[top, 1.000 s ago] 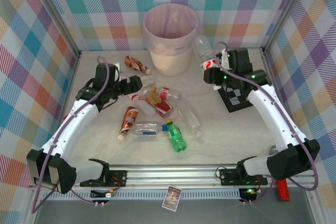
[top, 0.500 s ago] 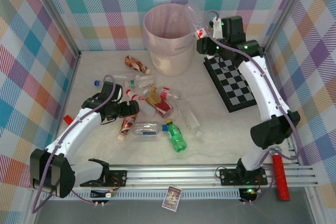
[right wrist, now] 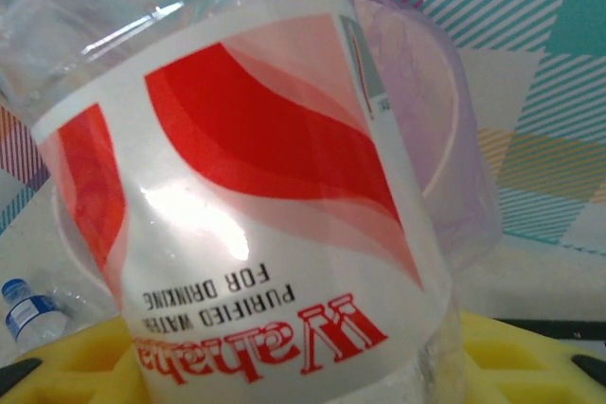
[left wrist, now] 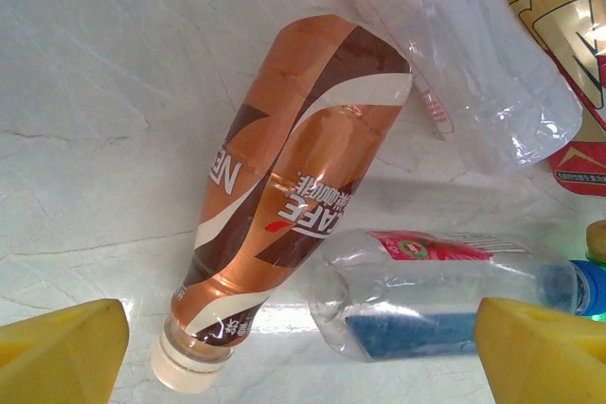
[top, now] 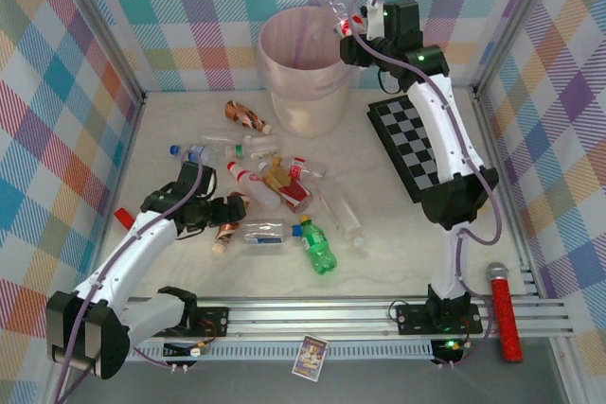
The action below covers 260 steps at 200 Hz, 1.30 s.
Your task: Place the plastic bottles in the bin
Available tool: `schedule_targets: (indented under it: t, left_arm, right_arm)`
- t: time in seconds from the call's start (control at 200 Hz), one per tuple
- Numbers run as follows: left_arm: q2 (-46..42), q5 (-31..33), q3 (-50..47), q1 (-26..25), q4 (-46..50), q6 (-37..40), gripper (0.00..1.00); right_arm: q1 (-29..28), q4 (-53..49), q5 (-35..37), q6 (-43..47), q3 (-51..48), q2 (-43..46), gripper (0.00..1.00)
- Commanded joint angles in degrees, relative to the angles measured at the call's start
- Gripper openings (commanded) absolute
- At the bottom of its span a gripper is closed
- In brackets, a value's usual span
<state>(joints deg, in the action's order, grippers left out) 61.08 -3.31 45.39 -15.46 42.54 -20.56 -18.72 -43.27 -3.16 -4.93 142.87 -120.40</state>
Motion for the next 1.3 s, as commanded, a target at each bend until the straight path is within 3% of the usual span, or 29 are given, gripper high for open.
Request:
schedule_targets:
  t: [0.0, 0.325, 0.94, 1.295]
  left_arm:
    - [-0.67, 0.67, -0.14, 0.08, 1.14, -0.93, 0.94]
    - [-1.56, 0.14, -1.05, 0.08, 0.12, -2.61, 0.94]
    - [-2.22, 1.51, -1.4, 0.08, 1.23, -2.88, 0.94]
    - [-1.21, 1.22, -1.68, 0.08, 0.52, -2.88, 0.94]
  right_arm:
    - [0.29, 6.09, -2.03, 1.15, 2.51, -1.61, 0.5]
    - [0.32, 15.21, -3.58, 0.44, 2.93, -5.46, 0.5]
    - [0.28, 18.75, -7.82, 1.37, 7.56, -14.42, 0.52]
    - [0.12, 17.98, -8.14, 1.56, 7.73, -16.17, 0.67]
